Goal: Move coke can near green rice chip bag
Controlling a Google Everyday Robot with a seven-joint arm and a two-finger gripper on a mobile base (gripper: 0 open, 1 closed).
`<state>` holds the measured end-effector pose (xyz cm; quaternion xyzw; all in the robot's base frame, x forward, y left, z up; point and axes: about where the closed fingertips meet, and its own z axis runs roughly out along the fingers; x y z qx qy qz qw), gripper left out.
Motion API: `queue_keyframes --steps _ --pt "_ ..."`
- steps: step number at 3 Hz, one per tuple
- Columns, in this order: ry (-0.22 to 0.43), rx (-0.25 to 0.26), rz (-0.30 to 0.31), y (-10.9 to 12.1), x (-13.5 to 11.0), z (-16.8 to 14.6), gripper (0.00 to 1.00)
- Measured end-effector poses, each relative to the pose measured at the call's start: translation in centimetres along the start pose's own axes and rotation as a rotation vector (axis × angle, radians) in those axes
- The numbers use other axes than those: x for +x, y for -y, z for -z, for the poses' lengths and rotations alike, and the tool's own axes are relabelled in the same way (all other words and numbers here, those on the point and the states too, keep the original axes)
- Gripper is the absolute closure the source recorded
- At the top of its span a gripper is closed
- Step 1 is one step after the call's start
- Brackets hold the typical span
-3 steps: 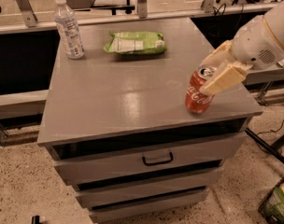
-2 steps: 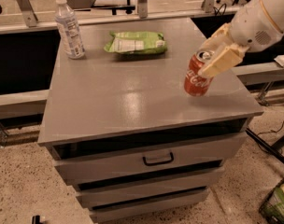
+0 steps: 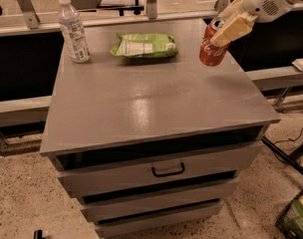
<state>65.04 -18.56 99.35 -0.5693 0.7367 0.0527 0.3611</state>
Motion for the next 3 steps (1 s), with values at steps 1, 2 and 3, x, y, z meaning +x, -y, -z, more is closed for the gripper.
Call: queue_keyframes --steps 1,2,3 --pt "0.041 0.060 -0.007 2.9 -0.5 -1.9 1.00" --pt "0.090 0.076 0.019 5.0 -0.9 -4.6 1.00" --pt "0.090 0.076 0.019 5.0 -0.9 -4.6 1.00"
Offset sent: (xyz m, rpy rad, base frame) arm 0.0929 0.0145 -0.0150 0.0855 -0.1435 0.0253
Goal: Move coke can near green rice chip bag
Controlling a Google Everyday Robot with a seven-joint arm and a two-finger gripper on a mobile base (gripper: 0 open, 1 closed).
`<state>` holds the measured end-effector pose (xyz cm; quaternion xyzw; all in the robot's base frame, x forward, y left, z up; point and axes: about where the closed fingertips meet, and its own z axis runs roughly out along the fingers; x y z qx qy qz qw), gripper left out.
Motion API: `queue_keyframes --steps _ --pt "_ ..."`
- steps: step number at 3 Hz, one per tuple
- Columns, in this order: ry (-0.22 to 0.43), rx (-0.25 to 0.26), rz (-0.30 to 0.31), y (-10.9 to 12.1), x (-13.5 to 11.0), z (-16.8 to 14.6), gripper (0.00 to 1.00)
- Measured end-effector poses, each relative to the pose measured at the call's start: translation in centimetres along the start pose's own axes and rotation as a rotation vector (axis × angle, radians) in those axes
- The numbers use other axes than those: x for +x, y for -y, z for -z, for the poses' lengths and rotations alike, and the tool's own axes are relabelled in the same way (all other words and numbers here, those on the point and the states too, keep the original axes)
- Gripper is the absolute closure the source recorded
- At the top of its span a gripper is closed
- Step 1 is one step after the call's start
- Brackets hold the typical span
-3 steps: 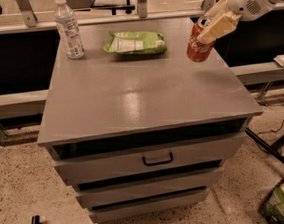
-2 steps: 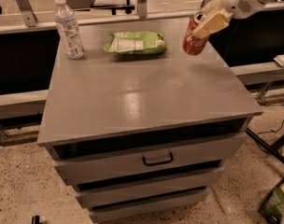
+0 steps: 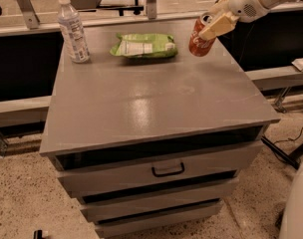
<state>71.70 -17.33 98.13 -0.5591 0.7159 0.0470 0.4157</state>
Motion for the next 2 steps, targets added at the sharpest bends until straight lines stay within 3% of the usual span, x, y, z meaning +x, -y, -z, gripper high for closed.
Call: queue_keyframes --steps 1,2 --pt "0.005 0.010 -0.045 1.0 0.0 -1.0 1.00" --pt "-0.005 0.022 -0.139 2.1 0.7 -2.9 1.00"
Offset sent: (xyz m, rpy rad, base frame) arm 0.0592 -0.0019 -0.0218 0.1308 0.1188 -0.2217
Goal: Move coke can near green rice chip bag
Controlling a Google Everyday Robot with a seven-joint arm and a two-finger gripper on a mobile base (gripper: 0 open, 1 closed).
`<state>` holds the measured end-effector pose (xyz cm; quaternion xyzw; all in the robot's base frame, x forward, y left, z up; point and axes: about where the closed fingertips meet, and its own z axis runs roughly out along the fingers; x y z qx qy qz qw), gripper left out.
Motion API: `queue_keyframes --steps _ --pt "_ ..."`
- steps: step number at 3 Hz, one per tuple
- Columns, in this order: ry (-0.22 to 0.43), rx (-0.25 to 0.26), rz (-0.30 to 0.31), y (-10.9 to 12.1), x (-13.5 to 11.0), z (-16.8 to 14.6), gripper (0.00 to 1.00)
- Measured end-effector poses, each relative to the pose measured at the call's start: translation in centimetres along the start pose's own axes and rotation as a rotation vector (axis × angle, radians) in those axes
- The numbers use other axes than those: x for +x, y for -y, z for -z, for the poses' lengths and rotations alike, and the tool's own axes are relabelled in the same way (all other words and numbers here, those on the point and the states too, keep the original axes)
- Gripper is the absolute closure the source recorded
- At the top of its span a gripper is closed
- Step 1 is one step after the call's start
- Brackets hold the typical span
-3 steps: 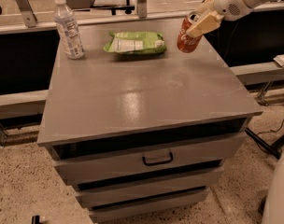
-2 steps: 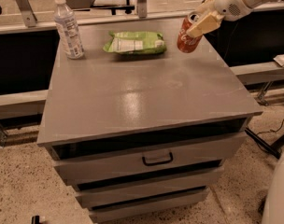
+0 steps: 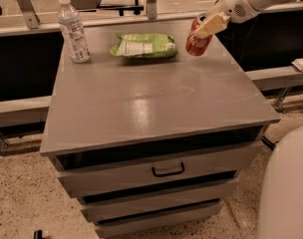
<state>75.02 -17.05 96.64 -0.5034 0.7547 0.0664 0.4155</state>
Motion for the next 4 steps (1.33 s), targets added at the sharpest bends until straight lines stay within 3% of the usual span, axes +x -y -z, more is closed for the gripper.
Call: queue_keyframes --steps 1,2,4 --pt "-0.013 -0.020 -0.057 0.1 0.0 -1.6 1.00" --pt "-0.042 -0.049 -0.102 -0.2 0.5 -2.4 0.85" --pt "-0.049 -0.064 -0.110 -0.4 0.6 -3.2 0.38"
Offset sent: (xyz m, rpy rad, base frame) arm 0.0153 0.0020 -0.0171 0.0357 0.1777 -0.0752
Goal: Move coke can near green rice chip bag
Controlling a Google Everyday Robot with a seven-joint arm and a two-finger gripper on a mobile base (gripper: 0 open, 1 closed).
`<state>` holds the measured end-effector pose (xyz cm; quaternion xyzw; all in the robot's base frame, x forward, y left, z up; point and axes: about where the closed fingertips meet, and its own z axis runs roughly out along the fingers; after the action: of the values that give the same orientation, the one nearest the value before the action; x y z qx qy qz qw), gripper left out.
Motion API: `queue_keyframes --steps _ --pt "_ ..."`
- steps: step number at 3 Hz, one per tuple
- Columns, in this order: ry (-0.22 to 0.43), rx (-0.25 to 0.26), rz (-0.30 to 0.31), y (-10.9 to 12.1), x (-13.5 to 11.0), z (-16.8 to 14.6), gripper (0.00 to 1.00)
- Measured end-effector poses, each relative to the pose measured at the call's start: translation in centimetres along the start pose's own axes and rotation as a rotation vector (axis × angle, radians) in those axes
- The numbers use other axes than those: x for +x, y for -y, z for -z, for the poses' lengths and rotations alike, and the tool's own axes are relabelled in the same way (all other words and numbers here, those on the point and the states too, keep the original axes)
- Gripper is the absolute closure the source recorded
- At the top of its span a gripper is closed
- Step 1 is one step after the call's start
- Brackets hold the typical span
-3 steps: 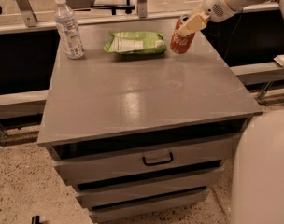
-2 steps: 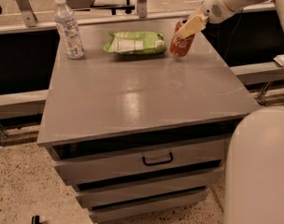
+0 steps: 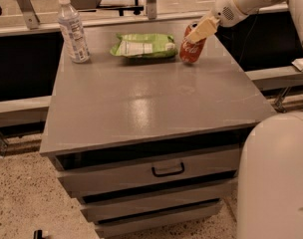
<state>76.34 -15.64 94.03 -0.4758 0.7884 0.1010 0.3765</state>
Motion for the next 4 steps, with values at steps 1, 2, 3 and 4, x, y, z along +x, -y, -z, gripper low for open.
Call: queue_keyframes --steps 1,2,3,4 --pt "-0.001 -0.005 0.000 -0.10 0.03 -0.40 0.15" --pt "-0.003 -0.011 0.000 -0.21 0.06 -0.83 0.00" --pt "-0.003 -0.012 0.000 -0.22 0.06 -0.85 0.00" --pt "0.026 -0.031 0.027 -0.59 -0.47 -0.37 0.00"
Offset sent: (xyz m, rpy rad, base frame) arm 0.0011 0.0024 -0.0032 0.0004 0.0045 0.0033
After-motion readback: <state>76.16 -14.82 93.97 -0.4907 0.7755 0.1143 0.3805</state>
